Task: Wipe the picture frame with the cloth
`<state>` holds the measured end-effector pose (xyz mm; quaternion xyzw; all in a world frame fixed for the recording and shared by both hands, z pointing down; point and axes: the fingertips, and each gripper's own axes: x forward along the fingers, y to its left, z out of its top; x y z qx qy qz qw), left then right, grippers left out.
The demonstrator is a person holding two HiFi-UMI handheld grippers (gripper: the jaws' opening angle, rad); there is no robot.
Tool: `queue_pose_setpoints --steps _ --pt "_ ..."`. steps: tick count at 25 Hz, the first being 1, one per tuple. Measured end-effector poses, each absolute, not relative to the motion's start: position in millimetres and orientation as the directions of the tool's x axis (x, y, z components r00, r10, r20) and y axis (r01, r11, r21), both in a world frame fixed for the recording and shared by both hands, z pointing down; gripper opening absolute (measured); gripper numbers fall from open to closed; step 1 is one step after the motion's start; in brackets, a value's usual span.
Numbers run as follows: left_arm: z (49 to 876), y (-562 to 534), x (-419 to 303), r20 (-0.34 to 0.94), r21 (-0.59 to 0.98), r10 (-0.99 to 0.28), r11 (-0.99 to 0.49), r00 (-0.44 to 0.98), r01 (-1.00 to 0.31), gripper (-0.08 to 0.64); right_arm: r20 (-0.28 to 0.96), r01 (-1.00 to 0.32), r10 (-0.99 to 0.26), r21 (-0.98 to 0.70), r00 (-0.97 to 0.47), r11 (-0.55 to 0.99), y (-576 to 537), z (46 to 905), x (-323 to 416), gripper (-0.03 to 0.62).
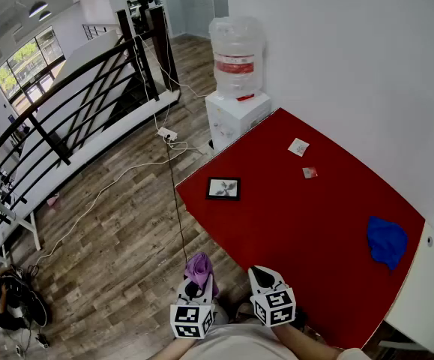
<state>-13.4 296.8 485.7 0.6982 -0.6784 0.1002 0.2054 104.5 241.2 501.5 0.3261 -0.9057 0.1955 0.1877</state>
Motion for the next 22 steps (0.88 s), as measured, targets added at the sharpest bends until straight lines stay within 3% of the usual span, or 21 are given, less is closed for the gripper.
queue_pose_setpoints --steps 10,22 --pt "499 219 -51 0.418 0.148 -0.904 -0.029 0.089 -0.989 0.061 0.484 -0.692 -0.536 -0.235 -0.692 0.682 170 519 71 0.005" --pt "484 104 -130 0.396 0.118 -0.892 -0.185 0.217 -0.976 0.061 0.476 -0.776 -0.631 -0.208 -0.612 0.596 72 505 -10 0.005"
